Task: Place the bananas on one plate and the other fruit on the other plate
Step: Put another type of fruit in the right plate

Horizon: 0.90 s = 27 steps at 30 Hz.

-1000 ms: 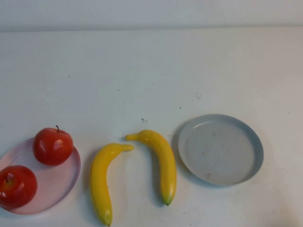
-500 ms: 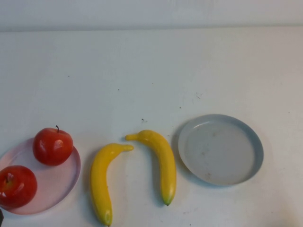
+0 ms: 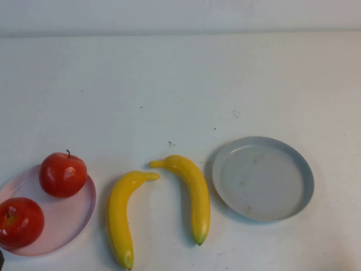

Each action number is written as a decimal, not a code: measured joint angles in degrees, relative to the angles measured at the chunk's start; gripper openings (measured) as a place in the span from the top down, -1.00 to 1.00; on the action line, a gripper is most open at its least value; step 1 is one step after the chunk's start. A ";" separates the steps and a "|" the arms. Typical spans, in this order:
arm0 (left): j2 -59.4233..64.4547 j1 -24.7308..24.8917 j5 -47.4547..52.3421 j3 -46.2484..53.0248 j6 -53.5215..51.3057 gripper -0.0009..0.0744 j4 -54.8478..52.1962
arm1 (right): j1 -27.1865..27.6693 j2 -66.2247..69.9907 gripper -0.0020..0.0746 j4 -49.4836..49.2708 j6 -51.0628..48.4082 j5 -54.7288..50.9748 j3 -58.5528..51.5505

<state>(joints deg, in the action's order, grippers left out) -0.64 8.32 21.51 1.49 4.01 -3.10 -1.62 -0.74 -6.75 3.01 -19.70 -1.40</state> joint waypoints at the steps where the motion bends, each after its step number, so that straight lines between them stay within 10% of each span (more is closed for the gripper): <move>1: 0.00 0.00 0.00 0.00 0.00 0.97 0.00 | 0.00 0.00 0.99 0.00 0.00 0.00 0.00; 17: 0.00 0.00 0.00 0.00 0.00 0.97 0.00 | 0.00 0.00 0.99 -0.17 0.00 0.12 0.00; 27: 0.00 0.00 0.00 0.00 0.00 0.97 0.00 | 0.00 0.00 0.99 -20.77 0.00 13.63 0.00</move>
<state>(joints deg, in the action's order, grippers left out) -0.64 8.32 21.51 1.49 4.01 -3.10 -1.62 -0.74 -27.53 3.01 -6.07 -1.40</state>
